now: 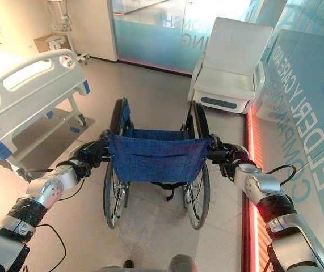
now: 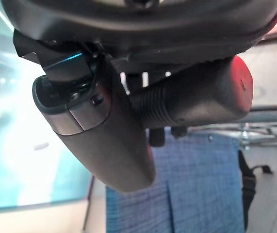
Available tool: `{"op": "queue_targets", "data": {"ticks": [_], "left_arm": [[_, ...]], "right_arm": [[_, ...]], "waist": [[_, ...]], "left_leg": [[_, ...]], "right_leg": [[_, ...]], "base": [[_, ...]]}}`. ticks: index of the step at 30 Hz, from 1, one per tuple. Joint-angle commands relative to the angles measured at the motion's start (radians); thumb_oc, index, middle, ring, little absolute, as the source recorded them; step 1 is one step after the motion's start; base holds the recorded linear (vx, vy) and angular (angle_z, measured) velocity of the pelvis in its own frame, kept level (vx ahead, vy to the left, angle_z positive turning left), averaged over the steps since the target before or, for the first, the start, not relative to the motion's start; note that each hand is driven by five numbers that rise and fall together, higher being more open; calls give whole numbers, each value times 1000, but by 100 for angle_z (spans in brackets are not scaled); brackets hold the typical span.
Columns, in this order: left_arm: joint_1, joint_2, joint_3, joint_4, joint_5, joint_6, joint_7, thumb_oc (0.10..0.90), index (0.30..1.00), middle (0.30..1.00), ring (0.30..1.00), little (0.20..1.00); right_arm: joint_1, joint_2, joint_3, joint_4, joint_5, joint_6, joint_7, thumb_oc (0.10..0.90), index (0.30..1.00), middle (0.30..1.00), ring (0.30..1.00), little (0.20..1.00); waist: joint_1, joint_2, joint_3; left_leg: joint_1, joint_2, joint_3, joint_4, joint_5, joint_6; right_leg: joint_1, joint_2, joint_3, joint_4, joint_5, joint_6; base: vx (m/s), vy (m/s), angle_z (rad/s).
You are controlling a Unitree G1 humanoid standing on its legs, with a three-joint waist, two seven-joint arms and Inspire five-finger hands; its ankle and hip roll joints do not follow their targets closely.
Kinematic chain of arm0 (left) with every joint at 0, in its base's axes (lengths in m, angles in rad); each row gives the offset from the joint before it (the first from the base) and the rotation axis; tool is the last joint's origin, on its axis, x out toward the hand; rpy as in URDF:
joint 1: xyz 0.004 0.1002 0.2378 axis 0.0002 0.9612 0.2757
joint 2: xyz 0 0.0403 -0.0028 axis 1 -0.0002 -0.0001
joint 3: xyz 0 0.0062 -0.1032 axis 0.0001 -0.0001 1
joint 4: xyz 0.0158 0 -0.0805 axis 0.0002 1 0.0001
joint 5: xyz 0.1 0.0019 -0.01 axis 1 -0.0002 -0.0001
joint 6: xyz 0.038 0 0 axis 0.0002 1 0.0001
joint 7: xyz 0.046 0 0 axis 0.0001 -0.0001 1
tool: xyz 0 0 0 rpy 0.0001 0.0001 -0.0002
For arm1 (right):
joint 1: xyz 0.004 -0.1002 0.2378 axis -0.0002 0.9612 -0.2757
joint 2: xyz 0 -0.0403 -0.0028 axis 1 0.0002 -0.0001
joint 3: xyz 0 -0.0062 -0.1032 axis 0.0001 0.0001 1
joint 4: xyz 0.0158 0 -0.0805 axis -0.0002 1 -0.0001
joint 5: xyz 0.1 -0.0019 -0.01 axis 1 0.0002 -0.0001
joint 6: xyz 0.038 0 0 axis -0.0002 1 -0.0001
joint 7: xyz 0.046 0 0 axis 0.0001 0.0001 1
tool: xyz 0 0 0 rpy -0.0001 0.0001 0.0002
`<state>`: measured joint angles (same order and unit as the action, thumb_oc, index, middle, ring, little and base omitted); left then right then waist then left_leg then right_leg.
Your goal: Push the wheelchair next to the bed
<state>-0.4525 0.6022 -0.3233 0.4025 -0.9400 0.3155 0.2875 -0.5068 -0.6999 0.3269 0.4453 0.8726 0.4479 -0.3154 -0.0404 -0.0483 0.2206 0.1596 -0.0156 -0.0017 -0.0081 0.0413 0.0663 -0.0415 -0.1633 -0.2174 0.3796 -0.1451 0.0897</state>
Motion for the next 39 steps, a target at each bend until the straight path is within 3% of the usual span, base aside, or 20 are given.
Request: {"op": "queue_targets", "data": {"ticks": [1,3,9,11,12,13,14,15,17,18,19,21,22,25,28,32,34,35,37,39], "left_arm": [[-222,-62,64,-58,-83,-208,-100,400,300,300,300,300],[-203,-61,56,-62,-94,-225,-108,400,300,300,300,300],[-198,-107,55,-17,-94,-262,-130,400,300,300,300,300],[-192,-117,59,-18,-96,-268,-123,400,300,300,300,300],[-183,-122,68,-28,-107,-286,-103,400,300,300,300,300],[-180,-123,71,-33,-112,-289,-97,400,300,300,300,300],[-168,-124,80,-57,-115,-294,-76,400,300,300,300,300],[-151,-125,88,-85,-119,-301,-56,400,300,300,300,300],[-124,-118,107,-125,-114,-292,-47,400,300,300,300,300],[-118,-113,120,-141,-97,-285,-50,400,300,300,300,300],[-118,-113,120,-140,-97,-285,-51,400,300,300,300,300],[-135,-88,124,-95,-105,-291,-100,400,300,300,300,300],[-142,-82,124,-82,-110,-291,-111,400,300,300,300,300],[-171,-57,106,-37,-139,-286,-137,400,300,300,300,300],[-155,-39,107,-53,-150,-277,-139,400,300,300,300,300],[-118,-30,142,-62,-131,-259,-136,400,300,300,300,300],[-118,-25,152,-46,-121,-254,-134,400,300,300,300,300],[-119,-24,157,-37,-98,-241,-135,400,300,300,300,300],[-123,-28,148,-19,-73,-229,-151,400,300,300,300,300],[-128,-35,128,35,-52,-235,-189,400,300,300,300,300]], "right_arm": [[-187,214,10,-86,176,-196,303,400,300,300,300,300],[-172,206,-3,-98,181,-195,307,400,300,300,300,300],[-194,192,-22,-64,180,-180,328,400,300,300,300,300],[-198,191,-18,-65,185,-172,328,400,300,300,300,300],[-200,191,-3,-88,196,-156,315,400,300,300,300,300],[-195,192,-2,-93,193,-155,315,400,300,300,300,300],[-182,194,3,-114,179,-149,313,400,300,300,300,300],[-166,194,7,-131,163,-145,324,400,300,300,300,300],[-143,189,3,-147,145,-150,331,400,300,300,300,300],[-135,188,3,-155,139,-162,325,400,300,300,300,300],[-136,188,3,-155,139,-162,325,400,300,300,300,300],[-193,199,16,-109,145,-171,303,400,300,300,300,300],[-210,203,20,-98,150,-169,294,400,300,300,300,300],[-246,203,47,-71,168,-168,262,400,300,300,300,300],[-225,195,44,-75,165,-168,275,400,300,300,300,300],[-184,181,28,-69,143,-151,341,400,300,300,300,300],[-162,199,23,-57,131,-157,363,400,300,300,300,300],[-129,215,16,-70,108,-165,361,400,300,300,300,300],[-89,222,1,-88,99,-178,351,400,300,300,300,300],[-72,207,-18,-91,105,-180,342,400,300,300,300,300]], "waist": [[49,9,-49],[26,2,-52],[-7,10,-91],[-12,21,-105],[-27,32,-128],[-28,29,-130],[-26,19,-131],[-22,12,-126],[-9,-2,-114],[16,-4,-84],[16,-7,-84],[51,1,-62],[56,-1,-63],[104,41,-71],[128,41,-75],[152,53,-91],[163,49,-104],[178,23,-116],[188,4,-129],[173,12,-129]], "left_leg": [[57,-153,12,165,-253,3],[88,-160,-14,181,-289,0],[145,-135,-50,257,-348,-13],[160,-117,-50,293,-311,-34],[142,-78,-15,438,-144,-100],[120,-73,0,495,-103,-114],[19,-54,42,684,-16,-148],[-65,-56,60,833,29,-169],[-198,-16,110,974,36,-174],[-292,19,132,951,-4,-153],[-293,16,134,948,-1,-152],[-269,38,159,626,-13,-133],[-268,37,168,569,-5,-129],[-337,30,152,94,163,-176],[-366,39,170,-40,211,-182],[-384,47,187,-32,196,-170],[-374,41,185,30,152,-145],[-368,15,182,93,93,-103],[-348,-17,178,108,59,-66],[-282,-56,164,125,9,-31]], "right_leg": [[-99,-5,-7,-235,296,76],[-130,18,9,-392,365,97],[-146,39,30,-376,343,69],[-139,48,25,-338,326,54],[-101,61,26,-321,303,15],[-88,60,23,-323,298,6],[-42,60,20,-327,275,-23],[-4,63,35,-331,253,-44],[42,60,15,-326,217,-72],[102,68,7,-329,192,-82],[101,65,8,-330,193,-81],[154,84,9,-320,147,-74],[156,84,12,-317,143,-73],[238,157,47,-321,92,-72],[294,169,61,-318,54,-74],[345,160,58,-262,-41,-78],[374,123,37,-212,-90,-56],[398,58,3,-127,-85,-12],[392,-7,-43,6,4,33],[269,-73,-48,311,143,45]], "base": [[459,-159,4],[569,-204,31],[504,-232,49],[388,-191,44],[360,-202,30],[542,-329,41],[381,-257,47],[390,-275,54],[341,-207,-5],[318,-143,-31],[486,-83,-22],[532,30,-22],[468,72,-31],[702,136,-12],[579,106,-19],[706,207,-39],[536,205,-53],[520,280,-57],[592,344,-51],[636,414,-10]]}}
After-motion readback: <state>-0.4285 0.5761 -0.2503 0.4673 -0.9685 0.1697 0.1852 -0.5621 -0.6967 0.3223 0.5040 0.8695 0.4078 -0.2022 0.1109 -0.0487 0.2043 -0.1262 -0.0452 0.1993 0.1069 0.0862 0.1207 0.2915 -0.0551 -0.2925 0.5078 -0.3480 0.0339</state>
